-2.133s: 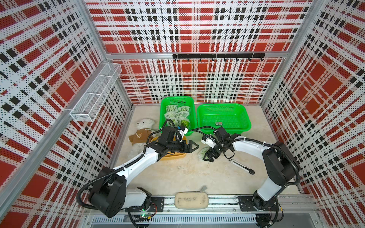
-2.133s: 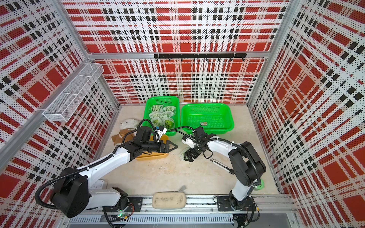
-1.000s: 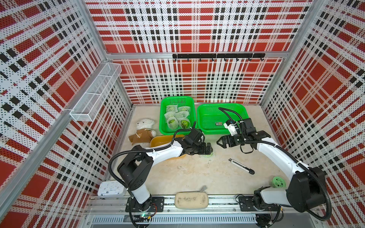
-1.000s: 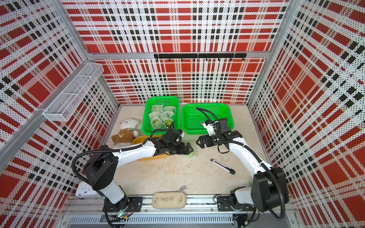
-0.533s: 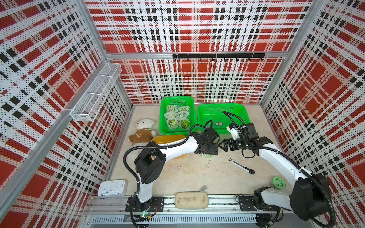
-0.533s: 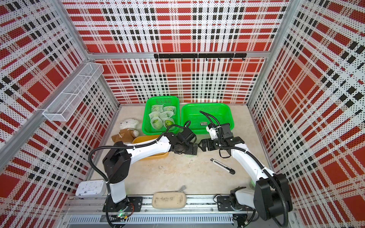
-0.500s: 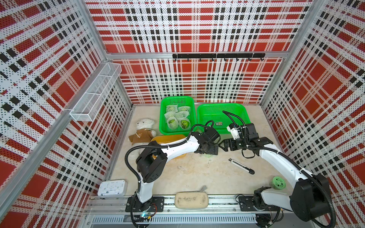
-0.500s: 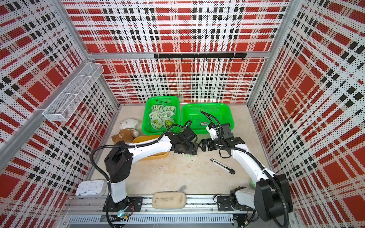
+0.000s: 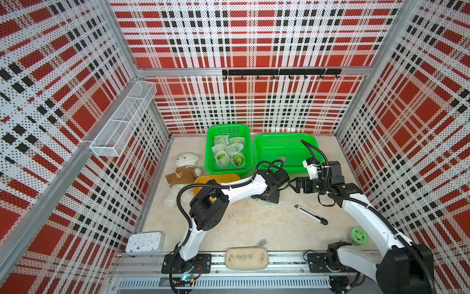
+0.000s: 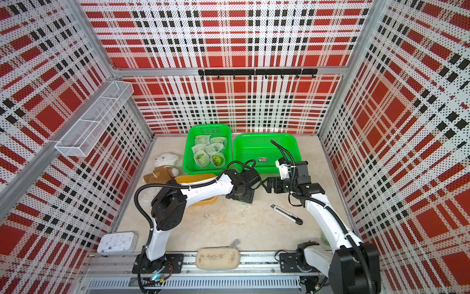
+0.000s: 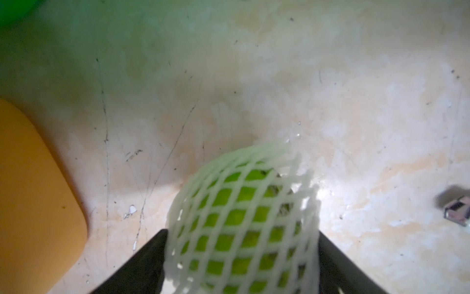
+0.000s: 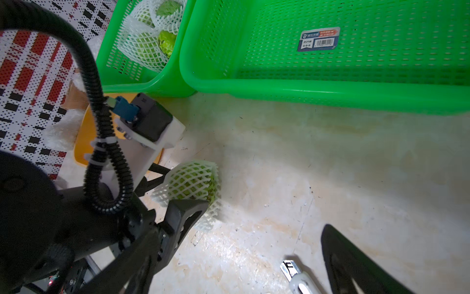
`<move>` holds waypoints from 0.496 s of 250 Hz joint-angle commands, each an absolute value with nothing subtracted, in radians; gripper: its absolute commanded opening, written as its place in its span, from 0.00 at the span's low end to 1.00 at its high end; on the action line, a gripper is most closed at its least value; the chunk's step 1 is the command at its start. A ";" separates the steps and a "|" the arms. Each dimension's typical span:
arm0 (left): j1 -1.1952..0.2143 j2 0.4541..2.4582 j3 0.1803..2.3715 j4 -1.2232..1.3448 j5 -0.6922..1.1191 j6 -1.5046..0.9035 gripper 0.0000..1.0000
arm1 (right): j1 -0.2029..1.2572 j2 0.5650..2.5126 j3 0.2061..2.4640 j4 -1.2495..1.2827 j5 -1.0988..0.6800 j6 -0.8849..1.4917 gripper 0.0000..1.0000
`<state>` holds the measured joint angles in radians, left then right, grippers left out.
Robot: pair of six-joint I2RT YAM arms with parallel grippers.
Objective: Sleeve custard apples in foam nets
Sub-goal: Pick up the custard apple from the center of the board.
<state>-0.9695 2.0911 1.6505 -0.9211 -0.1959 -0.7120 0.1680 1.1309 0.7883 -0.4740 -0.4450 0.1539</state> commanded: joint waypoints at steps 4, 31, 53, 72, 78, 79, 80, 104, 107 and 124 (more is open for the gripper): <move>-0.971 2.099 1.653 -0.933 -0.213 -0.713 0.71 | 0.167 1.098 0.775 -0.442 -0.479 0.158 1.00; -0.961 2.068 1.626 -0.923 -0.219 -0.706 0.51 | 0.168 1.090 0.774 -0.440 -0.491 0.158 1.00; -0.940 2.022 1.605 -0.897 -0.214 -0.682 0.46 | 0.168 1.086 0.778 -0.432 -0.516 0.153 1.00; -0.909 1.972 1.596 -0.876 -0.198 -0.645 0.45 | 0.167 1.077 0.777 -0.409 -0.546 0.150 1.00; -0.896 1.955 1.597 -0.874 -0.194 -0.631 0.45 | 0.167 1.072 0.776 -0.402 -0.555 0.153 1.00; -0.894 1.955 1.597 -0.874 -0.192 -0.628 0.46 | 0.168 1.071 0.776 -0.400 -0.556 0.152 1.00; -0.892 1.952 1.597 -0.874 -0.191 -0.626 0.46 | 0.168 1.071 0.776 -0.400 -0.557 0.153 1.00; -0.828 1.884 1.601 -0.875 -0.167 -0.574 0.47 | 0.168 1.065 0.783 -0.393 -0.589 0.147 1.00; -0.820 1.875 1.602 -0.876 -0.165 -0.570 0.47 | 0.168 1.065 0.783 -0.392 -0.592 0.146 1.00; -0.763 1.821 1.605 -0.879 -0.160 -0.540 0.47 | 0.167 1.061 0.785 -0.382 -0.608 0.150 1.00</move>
